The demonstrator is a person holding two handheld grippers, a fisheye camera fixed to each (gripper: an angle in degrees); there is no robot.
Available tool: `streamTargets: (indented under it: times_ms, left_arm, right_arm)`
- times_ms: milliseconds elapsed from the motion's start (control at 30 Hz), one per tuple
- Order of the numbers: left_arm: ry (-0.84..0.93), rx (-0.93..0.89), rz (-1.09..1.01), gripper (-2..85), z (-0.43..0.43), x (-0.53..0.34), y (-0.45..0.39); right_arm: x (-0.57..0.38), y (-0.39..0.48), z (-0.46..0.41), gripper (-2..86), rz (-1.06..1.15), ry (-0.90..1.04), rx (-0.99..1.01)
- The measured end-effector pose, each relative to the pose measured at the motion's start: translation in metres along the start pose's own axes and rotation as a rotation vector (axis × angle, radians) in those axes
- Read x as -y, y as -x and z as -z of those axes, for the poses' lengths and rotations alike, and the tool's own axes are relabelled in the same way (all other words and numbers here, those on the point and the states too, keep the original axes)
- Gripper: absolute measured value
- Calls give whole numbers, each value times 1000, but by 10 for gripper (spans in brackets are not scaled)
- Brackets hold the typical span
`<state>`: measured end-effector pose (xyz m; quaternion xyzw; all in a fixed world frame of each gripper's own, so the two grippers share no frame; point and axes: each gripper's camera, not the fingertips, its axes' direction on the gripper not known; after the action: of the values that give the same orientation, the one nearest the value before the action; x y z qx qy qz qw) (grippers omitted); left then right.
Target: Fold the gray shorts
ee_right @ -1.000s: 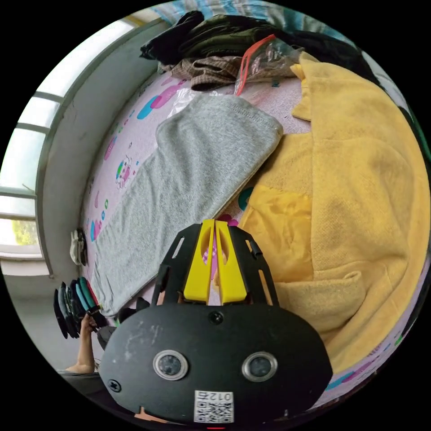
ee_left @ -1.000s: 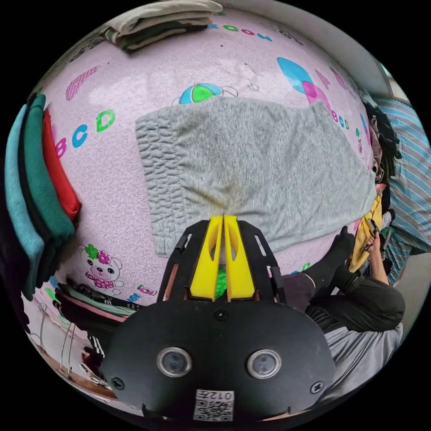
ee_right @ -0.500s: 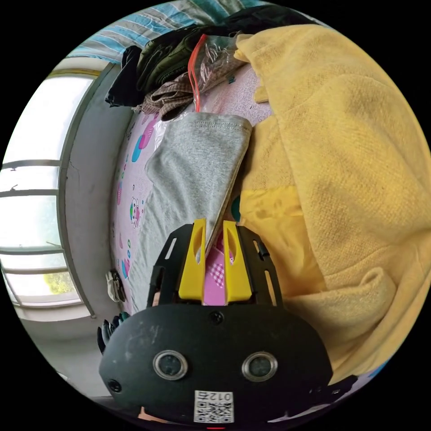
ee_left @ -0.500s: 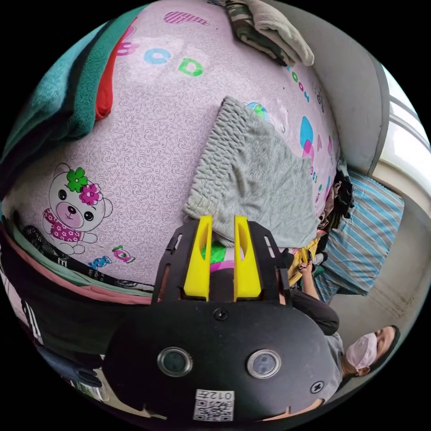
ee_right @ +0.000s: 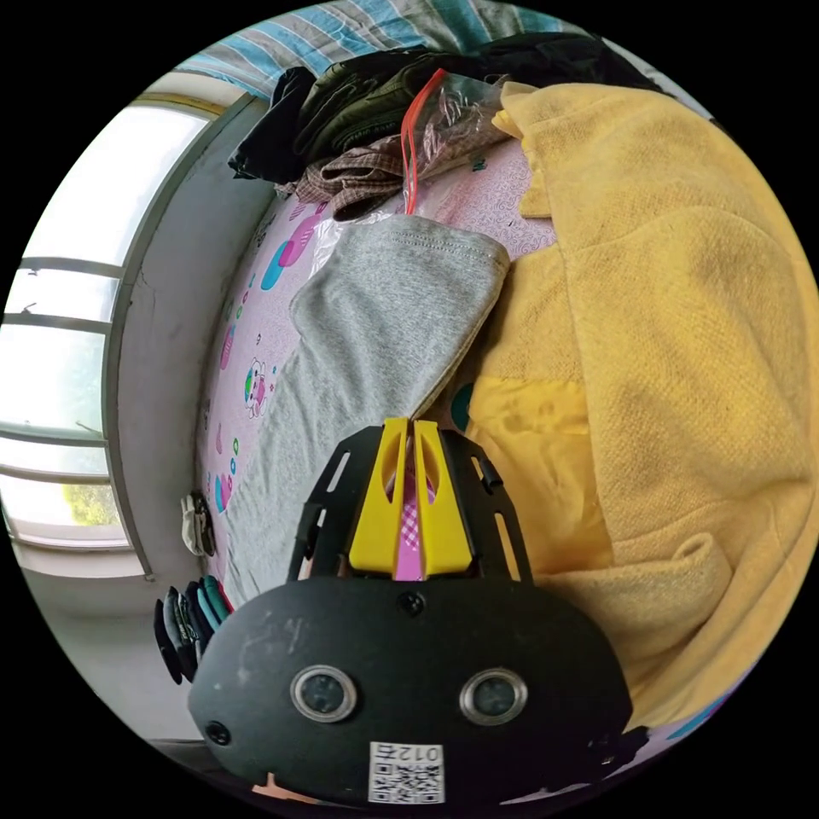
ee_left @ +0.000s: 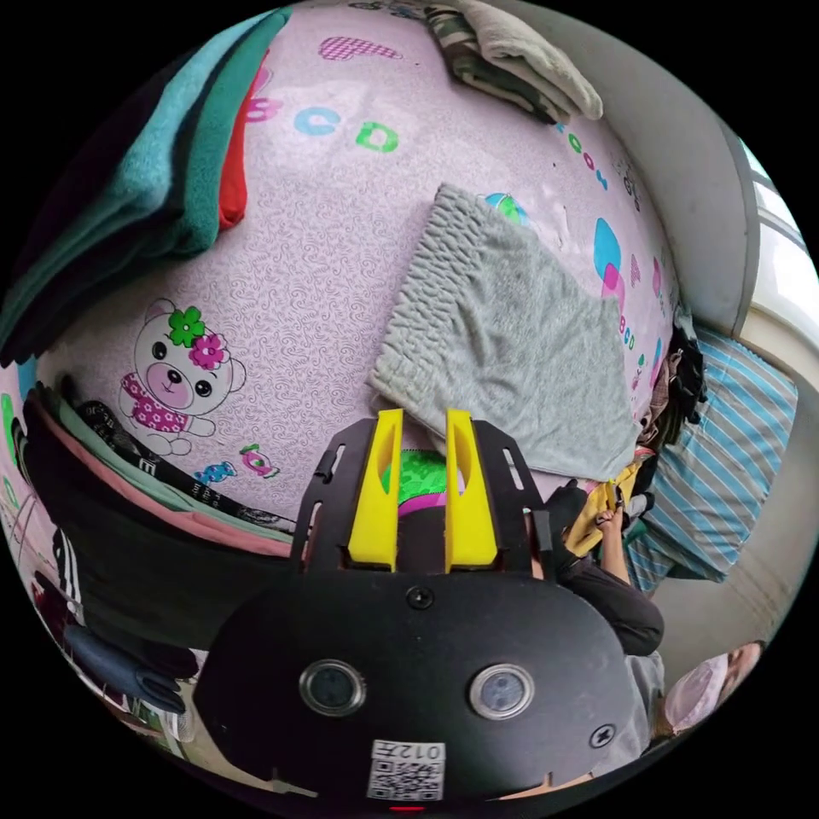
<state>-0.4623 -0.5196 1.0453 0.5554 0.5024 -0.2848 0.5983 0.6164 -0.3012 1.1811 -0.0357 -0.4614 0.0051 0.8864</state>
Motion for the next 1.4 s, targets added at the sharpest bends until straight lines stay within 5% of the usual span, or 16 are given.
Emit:
streamTargets:
  times_ms: [300,667,900,1400]
  left_arm:
    - [-3,-87,77,64,-12,-15,37]
    - [-93,61,-162,29,31,-64,8]
    - [-285,-103,-210,17,77,-95,3]
    - [-542,-225,-168,9,128,-12,-64]
  right_arm:
    - [-1,8,7,-7,16,-17,-2]
    - [8,47,23,-9,125,-24,-41]
    - [22,83,48,-9,191,-45,30]
    - [140,281,39,-9,399,-18,-1]
